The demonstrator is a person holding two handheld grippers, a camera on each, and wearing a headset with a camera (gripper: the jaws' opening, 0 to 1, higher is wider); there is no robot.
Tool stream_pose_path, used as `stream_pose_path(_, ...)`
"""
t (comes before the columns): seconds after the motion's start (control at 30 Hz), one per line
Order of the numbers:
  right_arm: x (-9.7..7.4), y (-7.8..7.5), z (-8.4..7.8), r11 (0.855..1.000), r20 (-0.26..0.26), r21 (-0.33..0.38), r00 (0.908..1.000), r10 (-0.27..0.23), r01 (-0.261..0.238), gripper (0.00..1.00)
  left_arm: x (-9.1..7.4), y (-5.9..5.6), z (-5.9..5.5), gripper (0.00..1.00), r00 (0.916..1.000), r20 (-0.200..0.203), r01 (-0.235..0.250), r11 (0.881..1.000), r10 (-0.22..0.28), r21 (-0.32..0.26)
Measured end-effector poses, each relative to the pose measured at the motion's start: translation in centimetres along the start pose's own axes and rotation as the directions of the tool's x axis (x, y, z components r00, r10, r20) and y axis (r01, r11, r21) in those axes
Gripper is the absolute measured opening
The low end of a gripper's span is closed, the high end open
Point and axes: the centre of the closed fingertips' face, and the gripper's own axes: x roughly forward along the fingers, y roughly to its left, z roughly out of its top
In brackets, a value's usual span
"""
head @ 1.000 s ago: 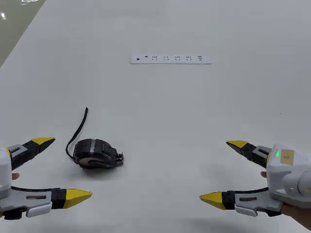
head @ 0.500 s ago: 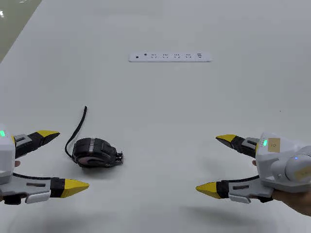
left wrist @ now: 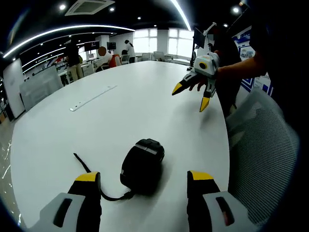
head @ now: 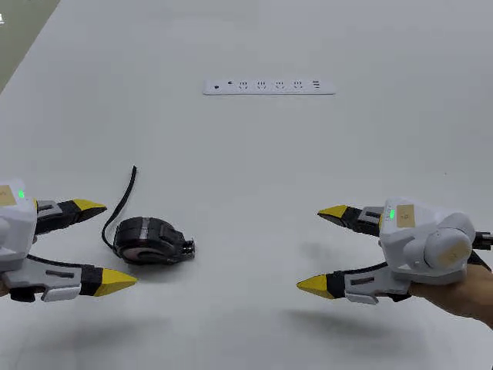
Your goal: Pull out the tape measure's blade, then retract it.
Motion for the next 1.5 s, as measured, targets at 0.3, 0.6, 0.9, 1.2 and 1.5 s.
stream_pose_path(0.3,1.9,0.0,0.9,0.998,0.004,-0.038,0.9990,0.045,-0.044,0.60,0.9,-0.2,-0.6,0.62,0.9968,-0.067,0.046,0.998,-0.043,0.040)
stream_pose_path(0.6,4.0,0.4,1.6,0.994,0.001,-0.070,0.9963,0.086,-0.085,0.55,1.9,0.0,-1.4,0.52,0.9832,-0.149,0.117,0.991,-0.105,0.072)
stream_pose_path(0.9,6.2,1.3,2.4,0.985,-0.004,-0.110,0.9908,0.135,-0.135,0.49,2.9,0.2,-1.9,0.43,0.9682,-0.209,0.163,0.981,-0.138,0.105)
stream_pose_path(1.2,8.4,1.9,3.1,0.976,-0.006,-0.125,0.9843,0.176,-0.176,0.42,3.4,0.7,-2.3,0.36,0.9566,-0.253,0.179,0.977,-0.145,0.117)
stream_pose_path(1.5,10.3,2.5,3.8,0.970,-0.008,-0.126,0.9779,0.209,-0.208,0.38,3.6,0.6,-2.7,0.30,0.9506,-0.266,0.197,0.973,-0.160,0.121)
